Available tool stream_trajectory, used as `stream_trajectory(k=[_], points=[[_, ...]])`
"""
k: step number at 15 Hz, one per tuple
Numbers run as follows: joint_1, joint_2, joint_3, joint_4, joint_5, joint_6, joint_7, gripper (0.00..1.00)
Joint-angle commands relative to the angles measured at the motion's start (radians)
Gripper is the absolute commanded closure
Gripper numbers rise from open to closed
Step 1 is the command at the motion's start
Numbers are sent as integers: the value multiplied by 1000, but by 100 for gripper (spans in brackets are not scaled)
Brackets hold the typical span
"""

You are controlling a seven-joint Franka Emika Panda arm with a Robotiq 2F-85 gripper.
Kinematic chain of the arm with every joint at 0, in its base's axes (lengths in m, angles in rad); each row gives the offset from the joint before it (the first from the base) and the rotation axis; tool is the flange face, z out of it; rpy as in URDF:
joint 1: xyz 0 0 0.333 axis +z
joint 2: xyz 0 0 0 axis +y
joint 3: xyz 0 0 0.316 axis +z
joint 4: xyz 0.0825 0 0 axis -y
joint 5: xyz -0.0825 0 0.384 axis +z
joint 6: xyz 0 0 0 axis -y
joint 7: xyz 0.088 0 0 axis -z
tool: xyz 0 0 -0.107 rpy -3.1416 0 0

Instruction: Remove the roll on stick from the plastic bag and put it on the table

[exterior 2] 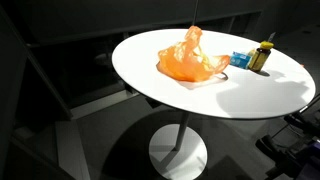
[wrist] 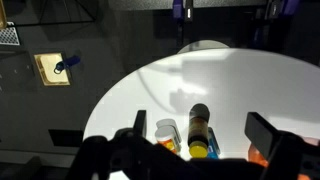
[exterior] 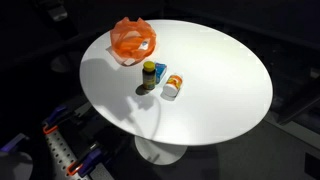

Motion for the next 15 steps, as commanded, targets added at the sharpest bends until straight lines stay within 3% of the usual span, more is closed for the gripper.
stream_trajectory(k=[1,9,15], points=[[10,0,-7,3,-6,-4,7,0],[27,150,7,64,28,101,54,0],[71,349,29,132,94,170,75,0]])
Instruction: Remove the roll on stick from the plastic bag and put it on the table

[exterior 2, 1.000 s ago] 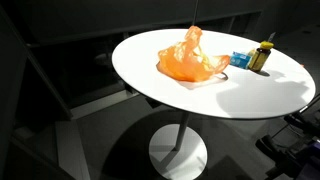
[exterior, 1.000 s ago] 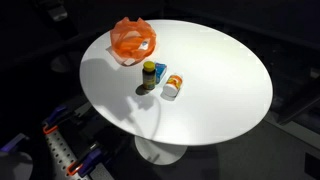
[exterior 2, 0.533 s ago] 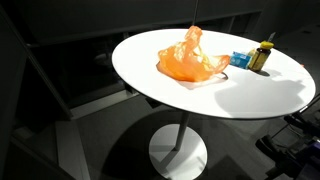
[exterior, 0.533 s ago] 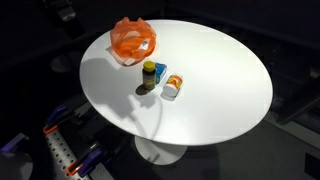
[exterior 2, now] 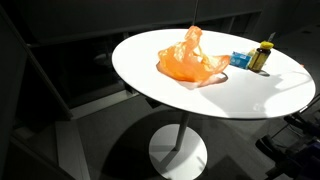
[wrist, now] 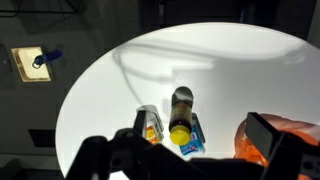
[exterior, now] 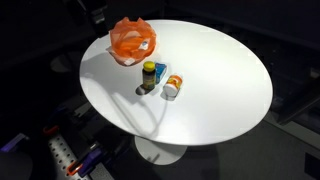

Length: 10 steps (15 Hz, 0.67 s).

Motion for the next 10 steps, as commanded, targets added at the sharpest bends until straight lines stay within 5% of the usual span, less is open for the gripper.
stream_trajectory(k=[1,10], points=[[25,155,21,84,36,29,38,0],[77,369,44,243,64,11,8,0]])
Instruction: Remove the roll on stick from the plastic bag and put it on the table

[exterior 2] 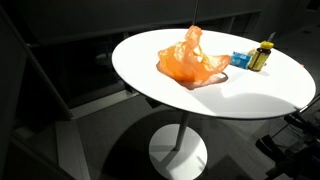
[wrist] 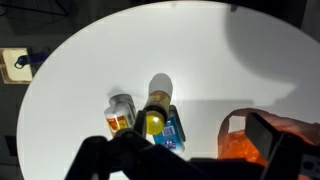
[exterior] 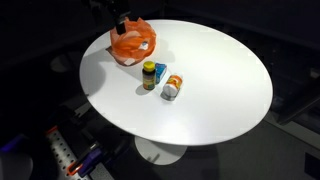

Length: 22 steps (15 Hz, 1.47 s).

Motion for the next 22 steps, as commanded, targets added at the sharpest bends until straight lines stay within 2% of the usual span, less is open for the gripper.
stream_trajectory(k=[1,2,6,8,11,18,22], points=[[15,29,-7,65,14,-35,-33,0],[10,27,1,27,2,-2,-3,0],[11,28,0,42,2,-6,-9,0],[0,71,5,64,0,27,38,0],[14,132,3,79,24,94,36,0],[74,294,10,116,143,295,-37,0],[107,391,19,152,214,388,-165,0]])
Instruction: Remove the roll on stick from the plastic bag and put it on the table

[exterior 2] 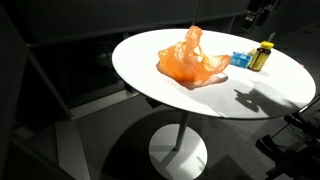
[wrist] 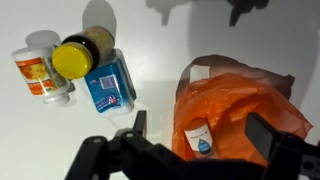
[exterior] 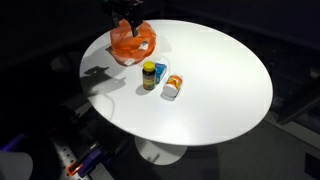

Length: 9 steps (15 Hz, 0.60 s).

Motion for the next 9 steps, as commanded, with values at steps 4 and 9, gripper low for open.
stream_trajectory(k=[4,9], points=[[24,168,21,97,117,102,-275,0],[5,272,60,168,128,129,-465,0]])
